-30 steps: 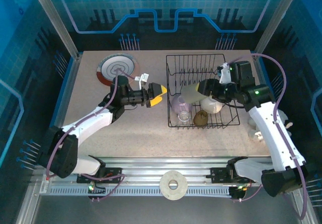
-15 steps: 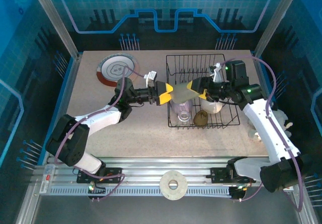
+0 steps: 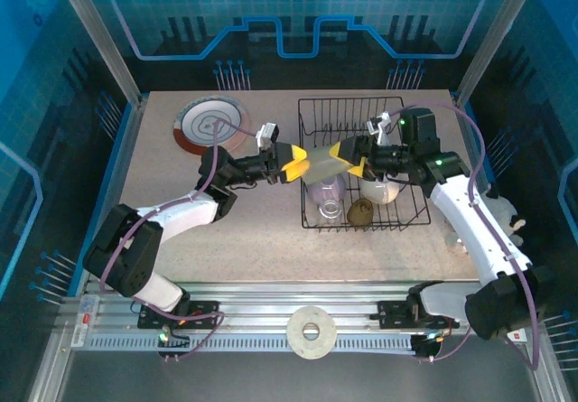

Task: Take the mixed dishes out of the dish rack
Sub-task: Place the cup at the top-center of the table.

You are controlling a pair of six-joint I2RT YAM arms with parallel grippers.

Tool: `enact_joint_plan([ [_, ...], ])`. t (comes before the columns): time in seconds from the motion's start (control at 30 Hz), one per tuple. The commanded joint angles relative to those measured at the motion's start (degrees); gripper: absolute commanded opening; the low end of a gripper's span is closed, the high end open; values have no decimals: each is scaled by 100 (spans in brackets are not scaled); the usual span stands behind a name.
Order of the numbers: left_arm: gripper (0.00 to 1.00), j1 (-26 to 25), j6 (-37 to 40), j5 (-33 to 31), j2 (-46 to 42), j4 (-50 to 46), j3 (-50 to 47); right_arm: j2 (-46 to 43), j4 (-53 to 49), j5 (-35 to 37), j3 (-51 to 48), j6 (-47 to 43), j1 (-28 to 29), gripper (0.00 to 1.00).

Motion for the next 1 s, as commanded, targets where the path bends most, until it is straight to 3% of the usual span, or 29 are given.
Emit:
enact_joint_plan([
  [0.0,38,-63,-106,-64,-244,528,-61,65,505,-180,-189,224,70,26],
  [0.2,4,-107,90,-216,-450,127,-36,75,839,-320,-288,388,126,25],
  [0.3,0,-133,337,-300,-625,-307,-58,50,973,-384,-323,444,128,29],
  [0.4,0,-161,689,-407,-908,-950,-24,6,1129,-419,-353,514,122,48],
  [0.53,0,-274,1946,-788,-1663,-3225,307,-134,1694,-483,-520,770,98,99],
  [0.67,0,-258,2672,-1205,-2096,-4737,614,-329,1614,-89,-495,674,60,100],
  [0.97,0,-256,5267,-2770,-2114,-9116,2611,-602,-848,2197,482,-1038,387,100],
])
